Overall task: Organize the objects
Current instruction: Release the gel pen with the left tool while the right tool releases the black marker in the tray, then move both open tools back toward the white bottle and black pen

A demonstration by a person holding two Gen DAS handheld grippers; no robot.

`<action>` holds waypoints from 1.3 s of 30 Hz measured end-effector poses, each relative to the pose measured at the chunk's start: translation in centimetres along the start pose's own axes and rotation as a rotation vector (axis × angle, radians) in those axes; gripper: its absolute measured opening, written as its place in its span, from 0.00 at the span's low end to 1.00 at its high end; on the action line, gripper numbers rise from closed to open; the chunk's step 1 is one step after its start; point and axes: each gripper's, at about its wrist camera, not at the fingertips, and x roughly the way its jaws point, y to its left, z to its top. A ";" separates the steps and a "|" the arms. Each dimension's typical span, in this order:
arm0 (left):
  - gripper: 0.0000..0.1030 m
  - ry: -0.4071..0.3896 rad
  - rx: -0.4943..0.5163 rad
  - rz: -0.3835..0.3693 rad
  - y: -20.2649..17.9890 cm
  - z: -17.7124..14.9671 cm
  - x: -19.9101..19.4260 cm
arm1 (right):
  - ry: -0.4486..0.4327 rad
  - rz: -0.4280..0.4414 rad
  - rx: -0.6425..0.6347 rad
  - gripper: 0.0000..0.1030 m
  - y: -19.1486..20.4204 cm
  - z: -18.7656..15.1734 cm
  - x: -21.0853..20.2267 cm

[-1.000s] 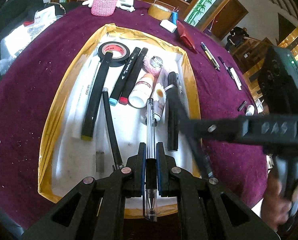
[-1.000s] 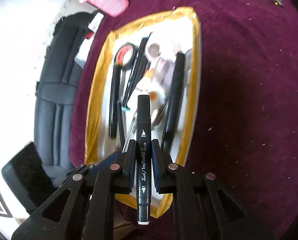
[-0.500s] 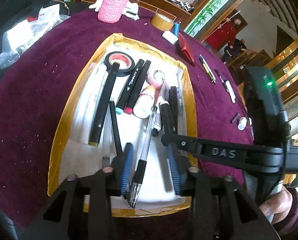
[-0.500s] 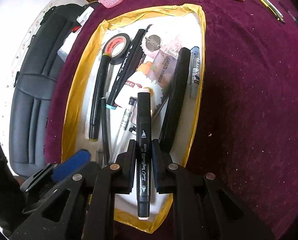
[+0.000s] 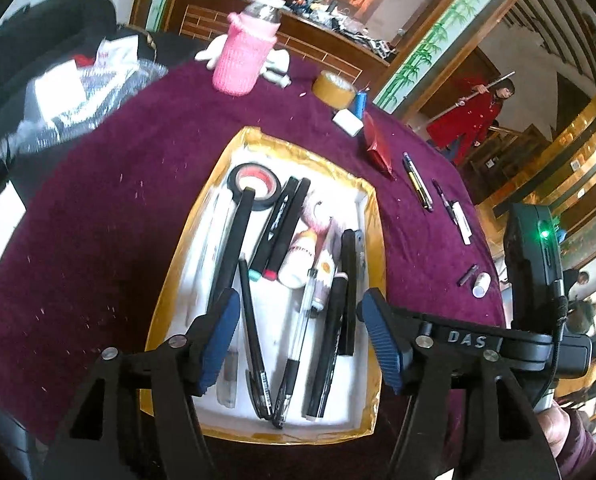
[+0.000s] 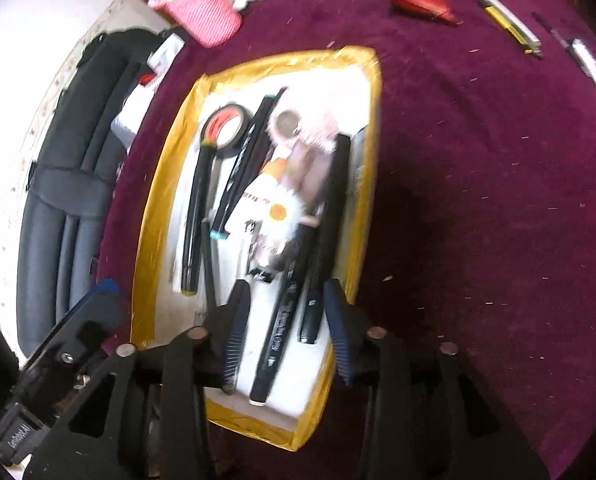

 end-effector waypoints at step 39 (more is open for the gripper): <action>0.58 -0.013 0.517 0.426 -24.9 -6.5 5.4 | -0.222 -0.107 0.150 0.47 -17.8 -3.7 -12.5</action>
